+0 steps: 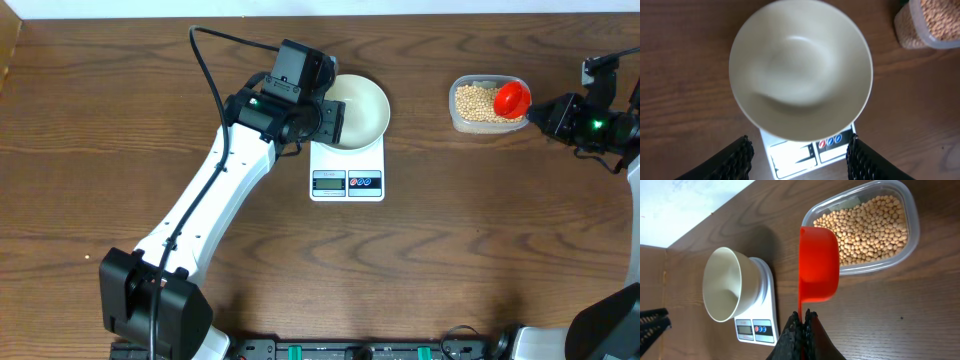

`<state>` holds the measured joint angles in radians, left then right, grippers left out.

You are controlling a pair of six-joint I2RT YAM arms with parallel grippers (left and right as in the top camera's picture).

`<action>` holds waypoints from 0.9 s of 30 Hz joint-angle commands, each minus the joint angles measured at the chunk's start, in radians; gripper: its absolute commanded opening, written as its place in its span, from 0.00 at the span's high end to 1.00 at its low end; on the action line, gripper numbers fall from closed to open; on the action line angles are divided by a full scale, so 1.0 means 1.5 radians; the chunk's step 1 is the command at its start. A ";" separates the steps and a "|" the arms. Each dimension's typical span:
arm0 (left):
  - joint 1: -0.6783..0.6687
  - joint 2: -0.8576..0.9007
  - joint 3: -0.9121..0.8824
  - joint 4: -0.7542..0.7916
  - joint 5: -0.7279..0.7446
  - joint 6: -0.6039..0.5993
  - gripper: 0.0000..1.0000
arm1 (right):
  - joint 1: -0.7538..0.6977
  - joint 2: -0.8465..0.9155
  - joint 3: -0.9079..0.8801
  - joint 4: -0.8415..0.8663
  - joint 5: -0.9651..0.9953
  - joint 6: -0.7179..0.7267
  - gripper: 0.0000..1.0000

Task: Scoop item into bowl and weigh 50g on scale
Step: 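Move the left gripper down to the scale's buttons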

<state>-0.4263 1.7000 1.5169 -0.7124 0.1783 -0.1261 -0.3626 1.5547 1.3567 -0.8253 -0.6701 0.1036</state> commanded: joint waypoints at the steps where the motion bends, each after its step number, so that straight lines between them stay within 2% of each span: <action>1: 0.001 -0.016 0.004 0.017 0.004 -0.009 0.38 | 0.001 -0.009 0.008 -0.001 0.026 -0.022 0.99; 4: -0.004 -0.016 0.004 0.020 0.004 -0.044 0.38 | 0.001 -0.009 0.008 0.001 0.026 -0.021 0.99; 14: -0.073 -0.016 0.004 -0.063 -0.005 -0.060 0.40 | 0.001 -0.009 0.008 0.002 0.035 -0.020 0.99; 20: -0.105 -0.016 -0.024 -0.076 -0.005 -0.086 0.53 | 0.002 -0.009 0.008 0.004 0.042 -0.020 0.99; 21: -0.109 -0.016 -0.032 -0.075 -0.010 -0.093 0.57 | 0.002 -0.009 0.008 0.003 0.045 -0.020 0.99; 24: -0.121 -0.016 -0.049 -0.071 -0.035 -0.110 0.61 | 0.002 -0.009 0.008 0.002 0.047 -0.020 0.99; 27: -0.138 -0.016 -0.064 -0.065 -0.060 -0.132 0.69 | 0.002 -0.009 0.008 0.003 0.060 -0.019 0.99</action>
<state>-0.6102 1.6974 1.4395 -0.8135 0.1455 -0.2756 -0.3626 1.5547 1.3567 -0.8219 -0.6003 0.0937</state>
